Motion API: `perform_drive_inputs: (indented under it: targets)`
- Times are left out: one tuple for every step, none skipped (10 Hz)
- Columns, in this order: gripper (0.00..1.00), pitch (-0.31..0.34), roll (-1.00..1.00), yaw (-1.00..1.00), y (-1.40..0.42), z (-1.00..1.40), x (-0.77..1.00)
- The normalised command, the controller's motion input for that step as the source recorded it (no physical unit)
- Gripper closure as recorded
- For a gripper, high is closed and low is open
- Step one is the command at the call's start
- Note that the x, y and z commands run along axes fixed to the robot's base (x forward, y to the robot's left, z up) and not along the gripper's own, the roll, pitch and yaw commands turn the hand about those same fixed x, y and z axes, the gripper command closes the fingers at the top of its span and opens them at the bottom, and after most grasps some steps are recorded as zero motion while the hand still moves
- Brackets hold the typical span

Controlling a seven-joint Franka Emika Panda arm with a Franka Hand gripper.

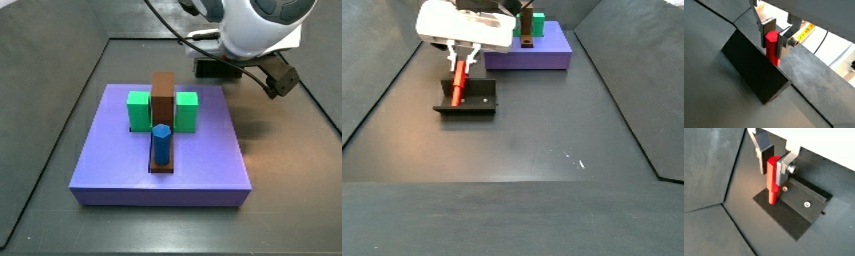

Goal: Pick up the red object. Move up. Place the red object on the fixture. Regrasp the red object. Move to above the board. Insert the red object.
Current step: Regrasp the red object, then move to above the board.

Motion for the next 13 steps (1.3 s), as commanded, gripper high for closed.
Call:
perform_drive_inputs:
  targets:
    - [1.0,0.0,0.0,0.0,0.0,0.0,0.0]
    - [1.0,0.0,0.0,0.0,0.0,0.0,0.0]
    - [1.0,0.0,0.0,0.0,0.0,0.0,0.0]
    - [1.0,0.0,0.0,0.0,0.0,0.0,0.0]
    - [1.0,0.0,0.0,0.0,0.0,0.0,0.0]
    - [1.0,0.0,0.0,0.0,0.0,0.0,0.0]
    - [1.0,0.0,0.0,0.0,0.0,0.0,0.0]
    - [1.0,0.0,0.0,0.0,0.0,1.4,0.0]
    - [1.0,0.038,-0.06,0.02,-0.03,1.4,-0.03]
    - [1.0,0.02,-0.1,0.01,-0.02,1.4,-0.06]
    - [1.0,-0.001,-0.07,0.02,0.0,1.4,-0.05]
    - [1.0,0.02,-0.04,0.01,-0.02,1.4,-0.04]
    - [1.0,0.017,-0.02,0.01,-0.02,1.4,-0.05]
